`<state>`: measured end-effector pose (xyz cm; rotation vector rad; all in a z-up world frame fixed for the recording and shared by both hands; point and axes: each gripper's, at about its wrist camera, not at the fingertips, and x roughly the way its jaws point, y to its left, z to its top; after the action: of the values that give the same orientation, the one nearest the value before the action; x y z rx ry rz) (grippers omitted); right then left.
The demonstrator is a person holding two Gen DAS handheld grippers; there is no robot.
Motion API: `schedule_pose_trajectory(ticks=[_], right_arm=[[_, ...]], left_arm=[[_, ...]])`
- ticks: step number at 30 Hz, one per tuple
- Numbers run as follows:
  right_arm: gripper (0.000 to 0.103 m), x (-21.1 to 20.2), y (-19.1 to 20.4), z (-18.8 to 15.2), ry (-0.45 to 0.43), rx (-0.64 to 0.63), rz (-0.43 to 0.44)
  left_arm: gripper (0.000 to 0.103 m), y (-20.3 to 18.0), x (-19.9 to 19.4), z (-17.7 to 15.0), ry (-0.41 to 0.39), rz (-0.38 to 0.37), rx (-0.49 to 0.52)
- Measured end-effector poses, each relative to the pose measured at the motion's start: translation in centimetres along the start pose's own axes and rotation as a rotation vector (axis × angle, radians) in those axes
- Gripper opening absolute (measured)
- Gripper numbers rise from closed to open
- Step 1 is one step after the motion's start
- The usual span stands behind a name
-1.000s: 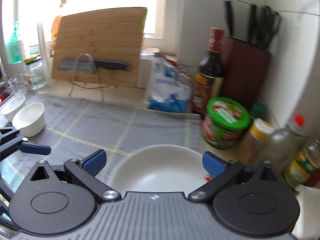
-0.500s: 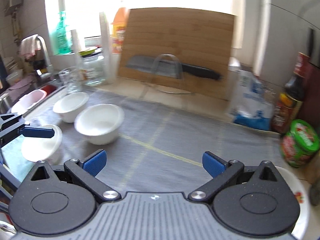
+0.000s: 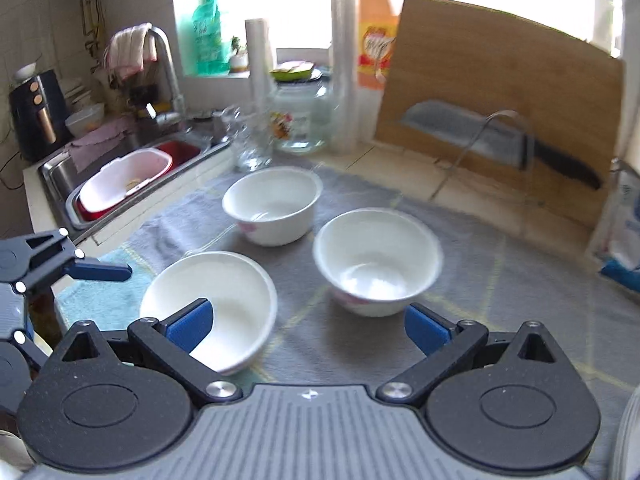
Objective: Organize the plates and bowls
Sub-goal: 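Move the right gripper toward the white pink-flower bowls, then grasp the rim of a white pink-flower bowl with the right gripper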
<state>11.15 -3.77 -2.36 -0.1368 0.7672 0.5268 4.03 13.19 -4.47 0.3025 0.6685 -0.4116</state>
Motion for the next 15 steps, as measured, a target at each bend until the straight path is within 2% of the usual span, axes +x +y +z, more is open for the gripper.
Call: schedule_pose_trajectory(ticks=[6, 12, 15], right_arm=[[0.103, 2.5, 1.8, 0.2, 0.059, -0.024, 0.092], [0.1, 4.5, 2.5, 0.6, 0.096, -0.036, 0.133], [0.095, 5.1, 2.3, 0.9, 0.111, -0.024, 0.148]], left_arm=[[0.091, -0.2, 1.3, -0.5, 0.02, -0.023, 0.02], [0.089, 0.2, 2.2, -0.4, -0.003, -0.025, 0.001], [0.087, 0.3, 2.4, -0.3, -0.01, -0.041, -0.004]])
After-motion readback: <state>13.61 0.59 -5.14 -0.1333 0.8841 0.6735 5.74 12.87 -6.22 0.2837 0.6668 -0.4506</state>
